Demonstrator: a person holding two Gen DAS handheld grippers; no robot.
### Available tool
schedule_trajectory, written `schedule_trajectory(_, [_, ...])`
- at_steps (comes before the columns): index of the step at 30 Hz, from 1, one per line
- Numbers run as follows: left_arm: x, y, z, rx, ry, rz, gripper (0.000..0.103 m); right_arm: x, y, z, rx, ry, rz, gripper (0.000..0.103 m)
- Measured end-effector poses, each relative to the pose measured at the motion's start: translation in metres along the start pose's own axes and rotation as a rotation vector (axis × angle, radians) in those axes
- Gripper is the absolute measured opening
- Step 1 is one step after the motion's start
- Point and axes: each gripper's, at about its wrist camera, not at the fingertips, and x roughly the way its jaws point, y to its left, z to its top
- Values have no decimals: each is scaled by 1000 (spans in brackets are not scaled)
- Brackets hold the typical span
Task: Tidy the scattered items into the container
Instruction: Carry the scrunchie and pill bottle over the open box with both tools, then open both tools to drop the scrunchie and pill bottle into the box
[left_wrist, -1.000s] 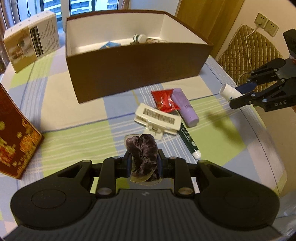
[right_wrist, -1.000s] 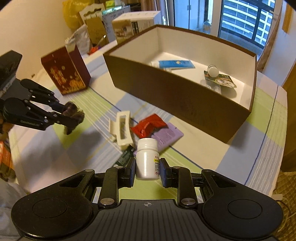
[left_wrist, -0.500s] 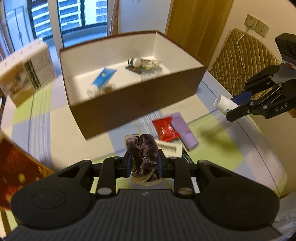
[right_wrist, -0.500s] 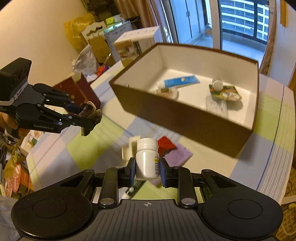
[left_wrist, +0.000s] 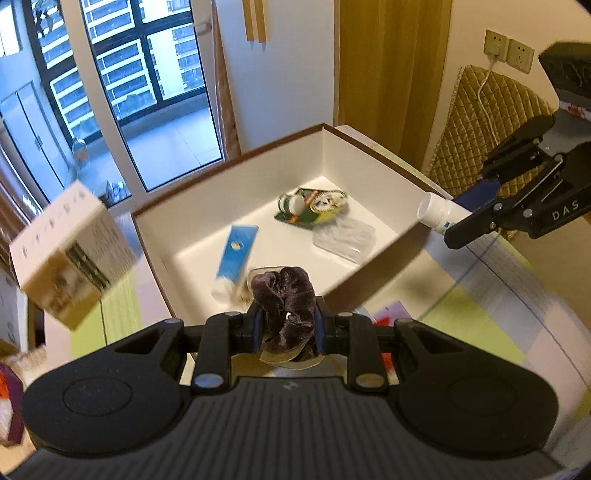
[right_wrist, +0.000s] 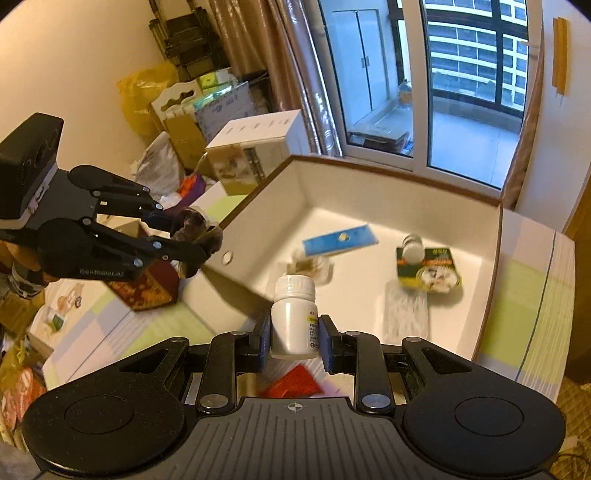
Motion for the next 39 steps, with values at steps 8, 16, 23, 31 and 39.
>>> schedule_trajectory(8, [34, 20, 35, 12, 24, -5, 22, 40, -29, 32, 25, 43, -37, 29])
schedule_trajectory(16, [86, 33, 40, -23, 119, -65, 22, 85, -47, 35, 28, 148, -53, 29])
schedule_trajectory(23, [116, 40, 31, -34, 194, -110, 22, 113, -54, 30, 22, 230, -31, 29])
schedule_trajectory(31, [154, 38, 30, -56, 296, -175, 22, 142, -64, 23, 39, 308, -25, 29])
schedule_trajectory(39, [177, 25, 30, 0, 338, -184, 22, 155, -70, 19, 42, 353, -22, 29])
